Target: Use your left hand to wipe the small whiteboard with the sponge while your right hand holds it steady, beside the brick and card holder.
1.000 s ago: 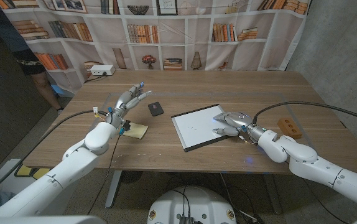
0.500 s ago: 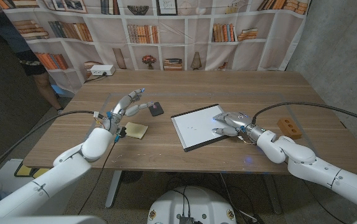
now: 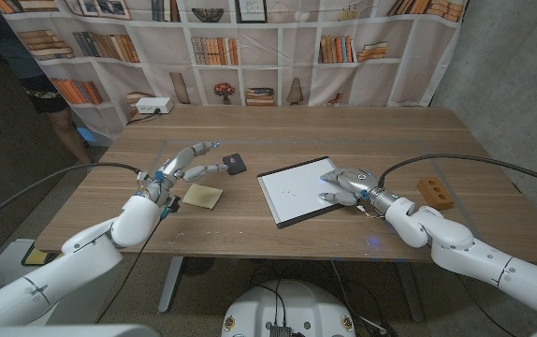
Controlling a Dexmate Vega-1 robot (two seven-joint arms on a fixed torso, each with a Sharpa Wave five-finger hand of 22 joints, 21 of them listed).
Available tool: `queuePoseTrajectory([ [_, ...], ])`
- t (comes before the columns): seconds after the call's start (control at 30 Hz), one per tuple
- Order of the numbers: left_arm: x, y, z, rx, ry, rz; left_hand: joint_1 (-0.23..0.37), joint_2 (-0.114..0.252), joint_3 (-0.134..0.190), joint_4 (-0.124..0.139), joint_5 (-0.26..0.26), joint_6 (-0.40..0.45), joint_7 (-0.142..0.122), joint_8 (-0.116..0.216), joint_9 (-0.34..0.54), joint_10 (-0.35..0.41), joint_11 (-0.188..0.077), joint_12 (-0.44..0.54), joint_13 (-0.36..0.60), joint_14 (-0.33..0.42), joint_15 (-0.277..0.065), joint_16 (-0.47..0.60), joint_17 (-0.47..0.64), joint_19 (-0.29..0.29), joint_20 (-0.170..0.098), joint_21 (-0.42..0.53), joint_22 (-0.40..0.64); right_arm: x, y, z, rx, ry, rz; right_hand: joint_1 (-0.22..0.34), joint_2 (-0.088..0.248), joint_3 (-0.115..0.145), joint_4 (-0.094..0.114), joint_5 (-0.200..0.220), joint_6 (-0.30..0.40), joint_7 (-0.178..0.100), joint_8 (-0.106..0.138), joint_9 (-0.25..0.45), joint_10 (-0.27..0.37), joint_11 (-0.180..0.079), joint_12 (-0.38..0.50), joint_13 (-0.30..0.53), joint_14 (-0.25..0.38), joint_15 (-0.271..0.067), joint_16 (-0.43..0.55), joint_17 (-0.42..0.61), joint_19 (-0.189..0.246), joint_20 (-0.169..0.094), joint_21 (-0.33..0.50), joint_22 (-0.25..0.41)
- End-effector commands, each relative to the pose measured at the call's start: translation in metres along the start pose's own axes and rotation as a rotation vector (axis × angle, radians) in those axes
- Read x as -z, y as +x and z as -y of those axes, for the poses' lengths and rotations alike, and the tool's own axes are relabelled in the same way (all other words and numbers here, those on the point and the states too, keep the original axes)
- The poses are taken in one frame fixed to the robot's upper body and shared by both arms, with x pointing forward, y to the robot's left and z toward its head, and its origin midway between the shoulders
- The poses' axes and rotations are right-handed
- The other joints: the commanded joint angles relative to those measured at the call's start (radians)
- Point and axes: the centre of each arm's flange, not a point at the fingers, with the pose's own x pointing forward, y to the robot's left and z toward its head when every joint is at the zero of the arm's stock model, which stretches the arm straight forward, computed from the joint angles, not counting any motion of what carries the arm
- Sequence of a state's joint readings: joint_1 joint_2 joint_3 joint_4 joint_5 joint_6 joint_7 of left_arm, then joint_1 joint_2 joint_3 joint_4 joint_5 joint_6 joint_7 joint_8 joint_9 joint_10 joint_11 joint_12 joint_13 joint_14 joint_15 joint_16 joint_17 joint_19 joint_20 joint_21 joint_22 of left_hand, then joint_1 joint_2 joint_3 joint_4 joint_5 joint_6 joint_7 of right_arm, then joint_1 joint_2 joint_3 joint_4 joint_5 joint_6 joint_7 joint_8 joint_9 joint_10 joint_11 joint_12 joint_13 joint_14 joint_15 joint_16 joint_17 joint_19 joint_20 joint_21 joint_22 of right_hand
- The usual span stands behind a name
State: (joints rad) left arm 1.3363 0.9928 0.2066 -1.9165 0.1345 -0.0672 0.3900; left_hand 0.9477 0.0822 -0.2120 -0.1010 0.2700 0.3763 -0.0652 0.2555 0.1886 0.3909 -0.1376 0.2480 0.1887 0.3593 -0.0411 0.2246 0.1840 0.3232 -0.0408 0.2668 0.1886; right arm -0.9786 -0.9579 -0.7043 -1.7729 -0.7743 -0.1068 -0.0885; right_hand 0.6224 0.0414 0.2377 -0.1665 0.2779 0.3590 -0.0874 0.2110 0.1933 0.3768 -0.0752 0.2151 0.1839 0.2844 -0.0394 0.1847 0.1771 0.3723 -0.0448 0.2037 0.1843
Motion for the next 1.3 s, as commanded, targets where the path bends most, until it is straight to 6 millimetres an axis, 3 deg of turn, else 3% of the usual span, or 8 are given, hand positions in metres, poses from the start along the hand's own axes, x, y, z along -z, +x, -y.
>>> queuePoseTrajectory([
  [0.03,0.002,-0.018,-0.023,0.023,0.196,-0.015,-0.002,-0.009,-0.009,0.000,0.006,0.029,-0.005,0.009,0.003,0.015,-0.001,0.002,0.004,0.013,-0.092,0.000,0.002,0.015,-0.016,0.004,0.004,-0.003,-0.001,0.002,-0.001,0.002,-0.009,0.124,-0.028,0.013,-0.007,0.009,0.010,0.002,0.004,0.004,0.008,-0.004,0.008,0.005,-0.002,-0.067,-0.001,0.003,0.001,-0.082,0.003,0.001],
  [0.4,0.004,-0.014,-0.032,0.121,0.374,0.043,0.000,-0.016,-0.016,0.001,0.013,0.077,-0.016,0.016,0.003,0.057,-0.011,0.003,0.005,0.040,-0.105,-0.002,0.000,0.046,-0.021,0.011,0.002,-0.010,0.002,0.005,-0.018,-0.011,0.008,0.122,-0.032,0.012,-0.002,0.007,0.011,0.005,0.003,0.004,0.012,0.000,0.009,0.005,-0.001,-0.067,0.000,0.004,0.001,-0.081,0.003,0.002],
  [0.97,-0.009,0.000,-0.056,0.380,0.629,0.039,-0.002,-0.027,-0.026,0.002,0.020,0.054,-0.011,-0.003,0.003,0.046,-0.005,-0.015,0.005,0.049,-0.100,-0.009,0.000,0.073,-0.020,0.016,0.001,-0.012,0.006,0.007,-0.021,-0.011,0.013,0.122,-0.035,0.011,0.005,0.004,0.015,0.018,0.003,0.004,0.008,0.003,0.007,0.005,0.002,-0.066,0.001,0.006,0.002,-0.080,0.004,0.002],
  [1.23,-0.010,0.005,-0.045,0.496,0.706,0.045,0.006,-0.033,-0.029,-0.001,0.030,0.021,-0.009,-0.023,0.003,0.016,-0.005,-0.034,0.005,0.033,-0.101,-0.021,0.000,0.065,-0.016,0.008,0.000,-0.009,0.007,0.007,-0.011,-0.009,0.010,0.122,-0.036,0.011,0.006,0.003,0.019,0.022,0.003,0.004,0.011,0.007,0.008,0.005,0.003,-0.066,0.002,0.006,0.002,-0.079,0.004,0.003],
  [1.3,-0.011,0.006,-0.045,0.506,0.725,0.046,0.012,-0.034,-0.029,-0.004,0.033,0.016,-0.010,-0.026,0.003,0.010,-0.015,-0.038,0.006,0.033,-0.098,-0.022,0.000,0.065,-0.016,0.007,0.000,-0.008,0.007,0.007,-0.012,-0.006,0.009,0.122,-0.036,0.011,0.007,0.003,0.019,0.023,0.003,0.004,0.011,0.007,0.008,0.005,0.003,-0.066,0.002,0.006,0.002,-0.079,0.004,0.003],
])
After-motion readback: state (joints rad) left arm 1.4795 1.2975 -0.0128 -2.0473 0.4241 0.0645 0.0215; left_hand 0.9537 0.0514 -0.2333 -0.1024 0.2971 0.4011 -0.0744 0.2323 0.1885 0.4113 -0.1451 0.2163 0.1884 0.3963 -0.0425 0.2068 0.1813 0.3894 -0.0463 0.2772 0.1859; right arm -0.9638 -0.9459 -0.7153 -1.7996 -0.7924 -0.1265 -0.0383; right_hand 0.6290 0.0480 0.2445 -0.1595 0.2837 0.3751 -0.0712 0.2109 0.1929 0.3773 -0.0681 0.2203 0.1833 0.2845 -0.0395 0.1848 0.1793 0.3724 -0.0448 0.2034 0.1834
